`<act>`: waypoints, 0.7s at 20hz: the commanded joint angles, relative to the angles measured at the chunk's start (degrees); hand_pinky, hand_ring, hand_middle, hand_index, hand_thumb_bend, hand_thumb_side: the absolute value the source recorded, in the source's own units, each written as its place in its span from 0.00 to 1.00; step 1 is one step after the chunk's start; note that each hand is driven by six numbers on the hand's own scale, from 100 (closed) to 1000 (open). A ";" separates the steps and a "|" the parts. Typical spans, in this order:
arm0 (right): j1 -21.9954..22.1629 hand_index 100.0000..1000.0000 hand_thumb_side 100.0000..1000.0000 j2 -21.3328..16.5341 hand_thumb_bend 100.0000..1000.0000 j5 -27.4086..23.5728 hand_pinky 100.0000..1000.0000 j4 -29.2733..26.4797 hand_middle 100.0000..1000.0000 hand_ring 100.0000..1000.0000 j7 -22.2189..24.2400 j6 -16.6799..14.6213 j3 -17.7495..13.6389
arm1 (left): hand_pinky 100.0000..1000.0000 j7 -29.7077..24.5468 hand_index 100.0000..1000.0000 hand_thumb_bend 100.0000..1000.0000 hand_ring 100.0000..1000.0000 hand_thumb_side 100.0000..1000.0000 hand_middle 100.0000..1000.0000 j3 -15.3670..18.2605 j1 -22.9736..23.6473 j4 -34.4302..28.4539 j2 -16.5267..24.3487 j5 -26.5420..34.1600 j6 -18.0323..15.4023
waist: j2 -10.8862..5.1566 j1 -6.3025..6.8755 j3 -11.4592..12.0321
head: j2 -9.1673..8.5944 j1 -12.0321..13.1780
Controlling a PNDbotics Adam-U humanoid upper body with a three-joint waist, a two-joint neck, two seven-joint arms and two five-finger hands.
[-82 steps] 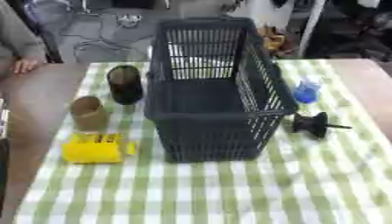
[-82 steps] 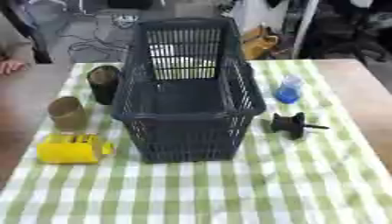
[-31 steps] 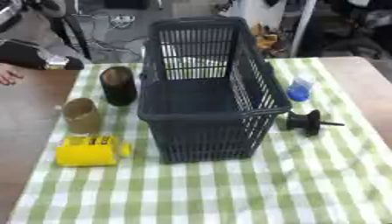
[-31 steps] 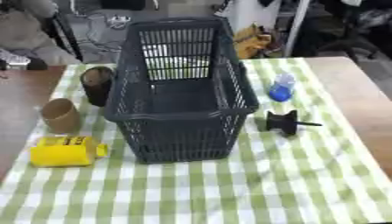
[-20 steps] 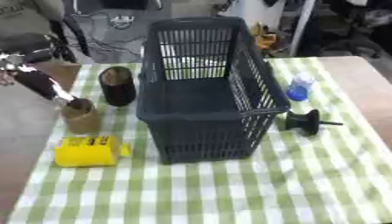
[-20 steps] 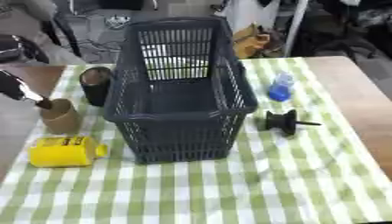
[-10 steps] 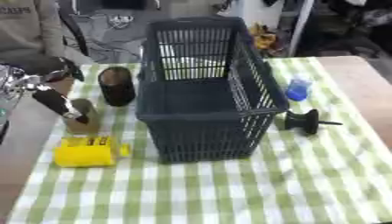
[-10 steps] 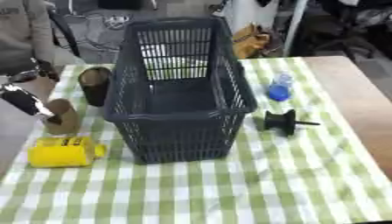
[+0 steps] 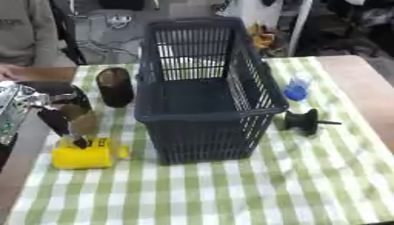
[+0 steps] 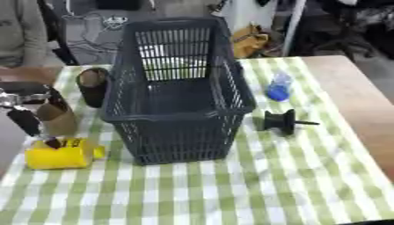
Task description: Pick up objects on the table and place them in the box.
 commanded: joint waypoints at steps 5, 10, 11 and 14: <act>-0.79 0.95 0.72 -1.06 0.01 -0.09 0.57 -0.18 0.71 0.72 0.12 -0.15 -0.36 | 0.84 -7.72 0.81 1.00 0.81 0.44 0.72 -0.19 -1.53 -2.85 2.70 3.65 -2.01 | -0.37 -0.25 0.02 | 0.28 -0.31; -0.80 0.95 0.72 -1.02 0.01 -0.15 0.57 -0.18 0.71 0.72 0.22 -0.15 -0.28 | 0.84 -7.82 0.79 1.00 0.80 0.42 0.70 -1.28 -1.13 -3.10 2.26 3.78 -2.67 | -0.37 -0.25 0.00 | 0.28 -0.38; -0.79 0.95 0.72 -1.03 0.01 -0.16 0.57 -0.18 0.71 0.72 0.23 -0.15 -0.29 | 0.84 -7.82 0.79 1.00 0.80 0.42 0.70 -1.52 -1.05 -3.29 2.03 3.50 -2.80 | -0.37 -0.27 -0.01 | 0.28 -0.38; -0.80 0.95 0.72 -1.03 0.01 -0.18 0.57 -0.18 0.72 0.72 0.21 -0.16 -0.33 | 0.84 -7.82 0.79 1.00 0.81 0.42 0.70 -2.19 -0.80 -4.15 1.26 1.84 -3.20 | -0.36 -0.29 -0.04 | 0.28 -0.32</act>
